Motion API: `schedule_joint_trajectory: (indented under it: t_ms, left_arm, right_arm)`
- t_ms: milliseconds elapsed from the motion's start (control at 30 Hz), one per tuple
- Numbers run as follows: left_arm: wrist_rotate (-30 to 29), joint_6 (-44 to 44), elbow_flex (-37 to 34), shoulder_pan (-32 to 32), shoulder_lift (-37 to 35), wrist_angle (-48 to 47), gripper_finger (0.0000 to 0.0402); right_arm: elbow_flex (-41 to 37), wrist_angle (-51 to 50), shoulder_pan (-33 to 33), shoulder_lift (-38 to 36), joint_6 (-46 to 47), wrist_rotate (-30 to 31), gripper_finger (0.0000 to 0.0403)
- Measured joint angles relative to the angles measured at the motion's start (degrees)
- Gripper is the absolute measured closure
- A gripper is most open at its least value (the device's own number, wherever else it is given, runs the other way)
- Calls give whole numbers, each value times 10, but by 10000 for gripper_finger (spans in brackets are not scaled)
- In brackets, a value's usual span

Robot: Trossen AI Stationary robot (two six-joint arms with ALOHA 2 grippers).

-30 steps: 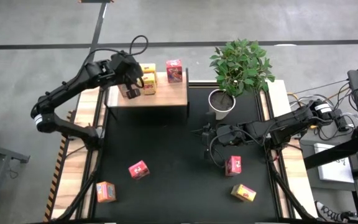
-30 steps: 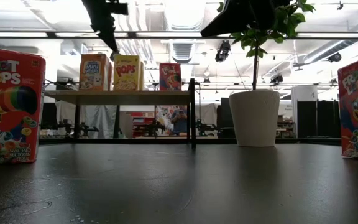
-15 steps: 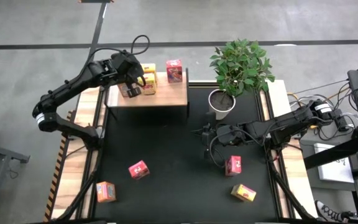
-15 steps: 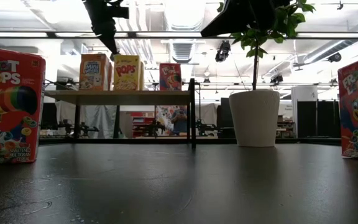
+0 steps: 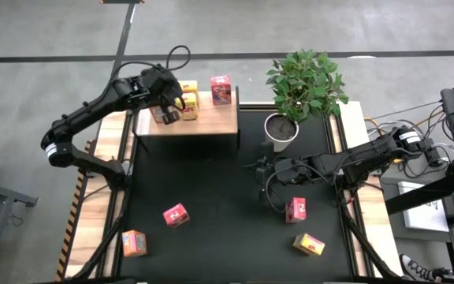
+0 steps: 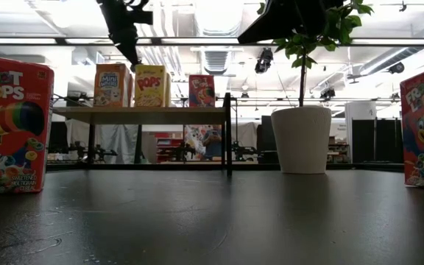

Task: Stack cereal on shelf
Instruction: Put the left yellow cereal box on the shelf

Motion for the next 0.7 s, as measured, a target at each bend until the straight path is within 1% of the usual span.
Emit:
schedule_joint_trajectory:
  t_ms: [100, 267, 700]
  left_arm:
    - [-1, 6, -18, 0, 0, 11, 401]
    - [0, 12, -20, 0, 0, 35, 401]
    - [1, -2, -20, -1, -4, 33, 401]
  right_arm:
    - [0, 0, 0, 0, 0, 0, 394]
    - [0, 0, 0, 0, 0, 0, 394]
    - [0, 0, 0, 0, -2, 0, 394]
